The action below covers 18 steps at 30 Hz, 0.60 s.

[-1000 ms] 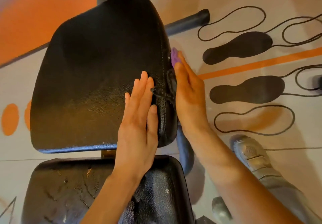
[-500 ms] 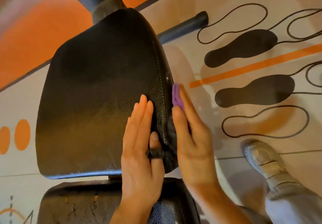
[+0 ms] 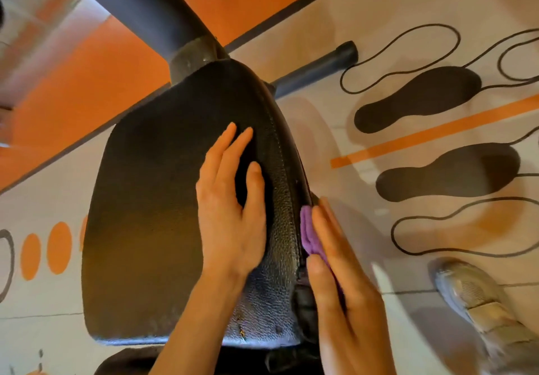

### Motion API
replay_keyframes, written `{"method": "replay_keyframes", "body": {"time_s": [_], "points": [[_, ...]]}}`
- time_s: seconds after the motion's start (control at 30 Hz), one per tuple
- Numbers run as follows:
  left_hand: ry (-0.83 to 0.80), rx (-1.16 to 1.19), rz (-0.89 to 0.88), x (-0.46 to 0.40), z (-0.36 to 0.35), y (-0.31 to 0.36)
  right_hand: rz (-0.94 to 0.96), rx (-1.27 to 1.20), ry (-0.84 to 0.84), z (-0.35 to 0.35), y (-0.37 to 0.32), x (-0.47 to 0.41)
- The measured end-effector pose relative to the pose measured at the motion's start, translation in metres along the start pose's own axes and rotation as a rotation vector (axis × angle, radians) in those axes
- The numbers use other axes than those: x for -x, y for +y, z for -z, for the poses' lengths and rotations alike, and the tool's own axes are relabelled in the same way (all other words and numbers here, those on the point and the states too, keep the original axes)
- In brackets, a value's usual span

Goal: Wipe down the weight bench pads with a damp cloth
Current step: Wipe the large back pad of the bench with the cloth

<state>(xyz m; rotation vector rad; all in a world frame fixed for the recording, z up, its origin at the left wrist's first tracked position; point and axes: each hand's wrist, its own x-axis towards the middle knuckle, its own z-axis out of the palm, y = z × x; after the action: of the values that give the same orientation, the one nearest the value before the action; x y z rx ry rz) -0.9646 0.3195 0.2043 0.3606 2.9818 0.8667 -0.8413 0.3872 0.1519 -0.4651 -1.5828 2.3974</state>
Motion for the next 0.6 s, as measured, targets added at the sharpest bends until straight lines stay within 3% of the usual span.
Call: {"method": "replay_keyframes", "body": {"time_s": [0.07, 0.2, 0.37, 0.4, 0.6], "points": [[-0.004, 0.010, -0.004, 0.001, -0.002, -0.002, 0.057, 0.085, 0.116, -0.003, -0.004, -0.037], [0.008, 0.003, -0.022, 0.000, -0.002, -0.003, -0.124, -0.118, 0.032, -0.017, -0.026, -0.134], [0.019, 0.011, -0.019, 0.001, -0.003, -0.002, 0.204, 0.320, -0.015, -0.002, -0.022, -0.027], [0.020, 0.008, -0.017, 0.001, -0.003, -0.002, 0.197, 0.337, -0.025, 0.000, -0.019, -0.021], [0.016, -0.005, -0.022, 0.002, -0.004, -0.001, -0.050, -0.021, -0.023, -0.019, -0.026, -0.145]]}}
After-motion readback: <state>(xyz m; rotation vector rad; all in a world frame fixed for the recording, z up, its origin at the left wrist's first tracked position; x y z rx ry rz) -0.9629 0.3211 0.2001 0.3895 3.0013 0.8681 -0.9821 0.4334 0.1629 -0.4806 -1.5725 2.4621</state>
